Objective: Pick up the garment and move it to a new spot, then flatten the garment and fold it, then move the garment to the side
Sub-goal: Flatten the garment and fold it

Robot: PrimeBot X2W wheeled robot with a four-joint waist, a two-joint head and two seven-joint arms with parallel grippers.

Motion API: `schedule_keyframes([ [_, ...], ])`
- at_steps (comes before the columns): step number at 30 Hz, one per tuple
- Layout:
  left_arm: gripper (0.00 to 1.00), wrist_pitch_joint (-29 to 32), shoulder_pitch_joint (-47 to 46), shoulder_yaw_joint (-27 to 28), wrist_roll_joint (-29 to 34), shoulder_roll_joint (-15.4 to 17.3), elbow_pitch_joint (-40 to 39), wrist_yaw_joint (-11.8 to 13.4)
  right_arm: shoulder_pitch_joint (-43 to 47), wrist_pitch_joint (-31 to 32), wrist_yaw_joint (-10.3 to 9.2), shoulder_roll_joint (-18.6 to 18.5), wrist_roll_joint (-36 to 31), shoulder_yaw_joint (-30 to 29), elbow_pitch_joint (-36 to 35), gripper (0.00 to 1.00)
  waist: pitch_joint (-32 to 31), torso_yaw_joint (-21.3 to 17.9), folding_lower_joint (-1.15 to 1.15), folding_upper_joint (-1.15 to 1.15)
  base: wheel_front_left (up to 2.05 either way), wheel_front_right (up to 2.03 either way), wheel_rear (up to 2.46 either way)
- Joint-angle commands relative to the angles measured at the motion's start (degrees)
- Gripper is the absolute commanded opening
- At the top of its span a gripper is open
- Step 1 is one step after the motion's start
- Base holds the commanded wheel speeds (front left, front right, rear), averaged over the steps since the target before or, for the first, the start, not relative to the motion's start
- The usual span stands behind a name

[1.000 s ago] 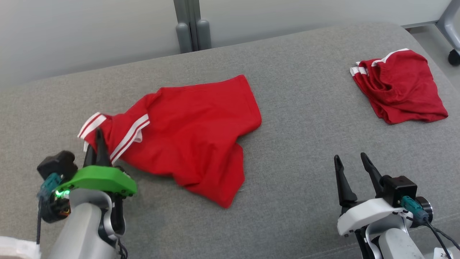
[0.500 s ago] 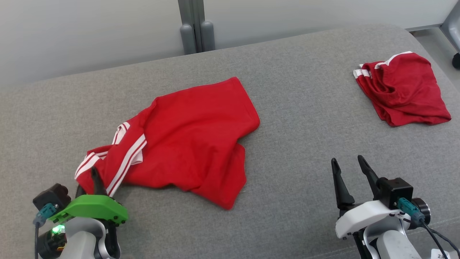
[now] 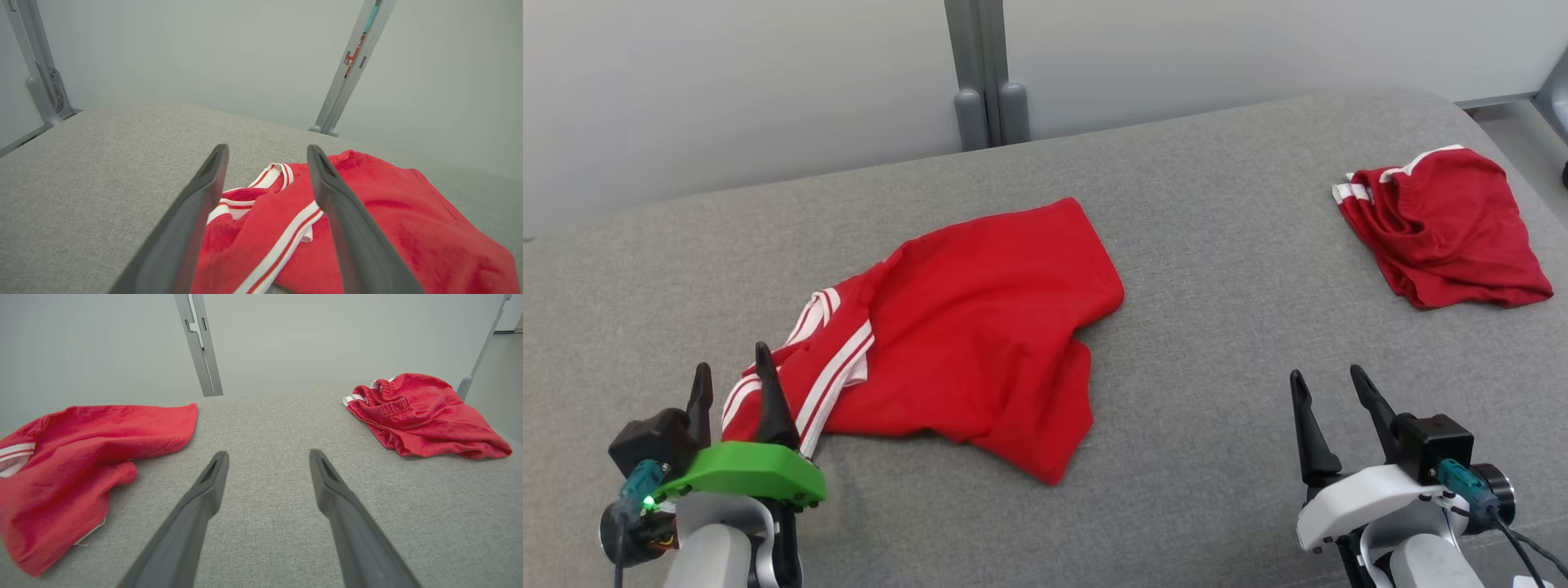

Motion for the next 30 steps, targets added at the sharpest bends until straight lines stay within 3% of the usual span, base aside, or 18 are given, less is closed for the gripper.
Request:
schedule_keyframes([
  [1, 1.00, 0.0, 1.7, -0.2, 0.8, -0.6, -1.2, -0.2, 0.8, 0.1, -0.09, -0.1, -0.3, -0.2, -0.3, 1.00, -0.9, 0.9, 0.00, 0.00, 0.00, 0.00, 0.00],
  [16, 1.00, 0.0, 7.1, -8.6, 4.1, -4.4, -8.1, -0.4, -1.9, 1.6, -0.09, -0.1, -1.8, -1.0, -0.9, 1.00, 0.2, 6.0, 0.00, 0.00, 0.00, 0.00, 0.00],
  [22, 1.00, 0.0, 3.9, -10.9, 5.0, -4.6, -10.4, -0.1, -12.0, 5.3, -0.09, -0.1, -7.1, -2.6, -0.2, 1.00, 5.0, 9.8, 0.00, 0.00, 0.00, 0.00, 0.00],
  [26, 1.00, 0.0, 2.3, -11.5, 5.5, -4.7, -12.0, 0.0, -21.5, 10.1, -0.09, -0.6, -10.7, -2.3, 4.1, 1.00, 8.6, 13.3, 0.00, 0.00, 0.00, 0.00, 0.00],
  [30, 1.00, 0.0, 1.2, -12.3, 5.9, -4.8, -12.9, -0.1, -30.4, 13.7, -0.09, -3.4, -11.6, -1.9, 11.0, 1.00, 12.0, 17.6, 0.00, 0.00, 0.00, 0.00, 0.00],
])
